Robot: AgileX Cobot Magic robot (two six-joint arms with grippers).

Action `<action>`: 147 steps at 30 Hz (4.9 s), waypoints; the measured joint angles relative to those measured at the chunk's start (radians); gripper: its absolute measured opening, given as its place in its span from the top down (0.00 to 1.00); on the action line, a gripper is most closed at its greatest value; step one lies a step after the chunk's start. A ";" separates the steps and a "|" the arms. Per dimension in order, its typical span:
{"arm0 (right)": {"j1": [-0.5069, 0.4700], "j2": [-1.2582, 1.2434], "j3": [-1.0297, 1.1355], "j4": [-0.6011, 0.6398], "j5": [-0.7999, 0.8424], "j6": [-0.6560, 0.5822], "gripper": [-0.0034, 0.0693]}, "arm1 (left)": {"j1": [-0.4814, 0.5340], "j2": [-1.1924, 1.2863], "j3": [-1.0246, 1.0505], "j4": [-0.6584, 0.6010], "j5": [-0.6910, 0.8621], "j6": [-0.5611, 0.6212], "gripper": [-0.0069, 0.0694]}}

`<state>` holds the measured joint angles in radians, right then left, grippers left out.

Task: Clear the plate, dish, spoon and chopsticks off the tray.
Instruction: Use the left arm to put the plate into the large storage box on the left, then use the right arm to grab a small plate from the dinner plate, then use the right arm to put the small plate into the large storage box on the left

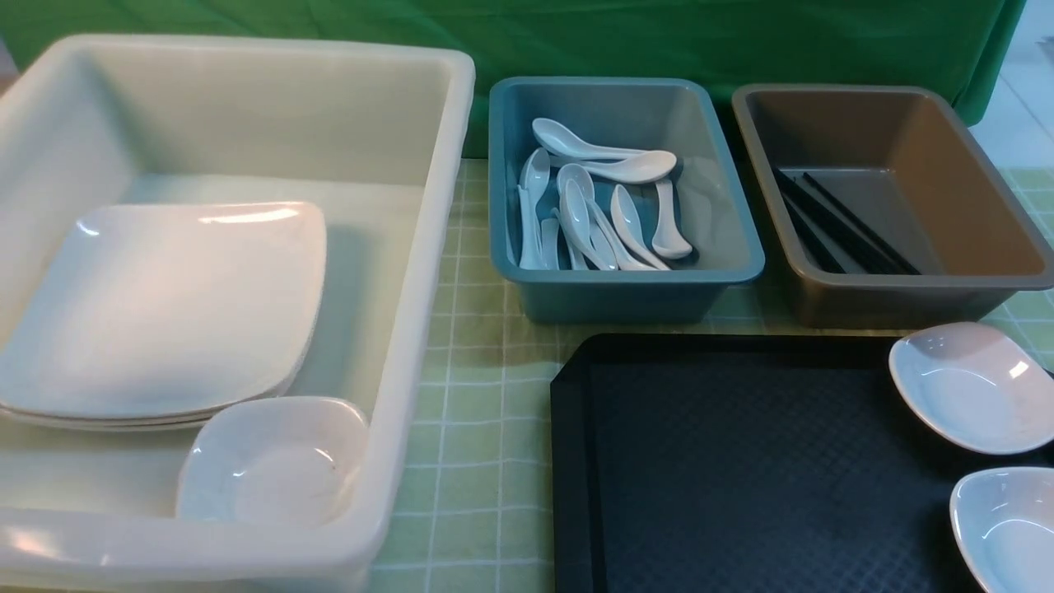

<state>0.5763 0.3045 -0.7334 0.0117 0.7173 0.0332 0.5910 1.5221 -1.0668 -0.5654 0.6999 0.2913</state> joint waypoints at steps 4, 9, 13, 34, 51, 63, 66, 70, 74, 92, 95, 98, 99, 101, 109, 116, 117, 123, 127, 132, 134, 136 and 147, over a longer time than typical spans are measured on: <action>0.000 0.000 0.000 0.001 -0.001 0.017 0.63 | 0.000 -0.066 -0.027 -0.019 0.029 -0.015 0.44; 0.000 0.000 0.000 0.001 -0.001 0.026 0.63 | -0.017 -0.137 -0.048 -0.156 0.184 -0.006 0.83; 0.000 0.002 0.000 0.001 0.004 0.027 0.67 | -0.131 -0.164 -0.051 -0.192 0.325 0.001 0.92; 0.000 0.252 0.122 -0.180 0.496 0.283 0.86 | -0.680 -0.179 -0.051 -0.076 0.464 -0.055 0.88; 0.000 0.964 0.147 -0.415 0.200 0.391 0.45 | -0.680 -0.356 -0.051 0.091 0.488 -0.105 0.81; 0.000 1.212 0.147 -0.547 0.109 0.482 0.45 | -0.680 -0.361 -0.051 0.092 0.488 -0.107 0.81; 0.000 1.244 0.140 -0.583 0.113 0.512 0.46 | -0.680 -0.361 -0.051 0.092 0.488 -0.107 0.80; 0.000 1.264 0.138 -0.610 0.116 0.521 0.60 | -0.680 -0.361 -0.051 0.092 0.488 -0.107 0.79; 0.001 1.274 0.138 -0.632 0.121 0.508 0.83 | -0.680 -0.361 -0.051 0.092 0.487 -0.107 0.79; 0.308 0.895 -0.238 -0.271 0.458 0.360 0.92 | -0.629 -0.361 -0.051 0.260 0.376 -0.210 0.78; 0.362 0.903 -0.464 -0.178 0.434 0.280 0.92 | -0.500 -0.354 -0.058 0.239 0.339 -0.202 0.78; 0.401 0.980 -0.633 -0.103 0.354 0.145 0.92 | -0.344 -0.326 -0.073 0.130 0.378 -0.116 0.79; 0.412 1.012 -0.678 -0.093 0.331 0.104 0.92 | -0.311 -0.315 -0.074 0.095 0.398 -0.081 0.80; 0.434 1.087 -0.762 -0.076 0.287 0.022 0.92 | -0.207 -0.290 -0.074 -0.021 0.445 -0.014 0.84; 0.495 1.521 -1.086 -0.056 0.226 -0.374 0.92 | -0.005 -0.247 -0.074 -0.131 0.470 0.080 0.92; 0.507 1.716 -1.190 -0.063 0.188 -0.618 0.92 | 0.000 -0.247 -0.074 -0.127 0.443 0.080 0.92; 0.508 1.719 -1.190 -0.063 0.188 -0.623 0.92 | 0.000 -0.247 -0.074 -0.125 0.443 0.080 0.92; 0.530 1.775 -1.191 -0.057 0.186 -0.715 0.92 | 0.000 -0.247 -0.074 -0.124 0.433 0.080 0.92; 0.531 1.803 -1.191 -0.058 0.186 -0.737 0.92 | 0.000 -0.247 -0.074 -0.124 0.417 0.080 0.92; 0.560 1.818 -1.193 -0.058 0.185 -0.790 0.91 | 0.000 -0.247 -0.074 -0.124 0.411 0.080 0.92; 0.568 1.828 -1.194 -0.056 0.185 -0.798 0.91 | 0.000 -0.247 -0.074 -0.123 0.411 0.080 0.92; 0.573 1.837 -1.194 -0.056 0.189 -0.804 0.88 | 0.000 -0.247 -0.074 -0.119 0.411 0.080 0.92; 0.573 1.820 -1.197 -0.078 0.221 -0.807 0.51 | 0.000 -0.247 -0.074 -0.117 0.411 0.080 0.92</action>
<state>1.1494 2.1244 -1.9305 -0.0663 0.9378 -0.7743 0.5905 1.2754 -1.1407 -0.6820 1.1104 0.3710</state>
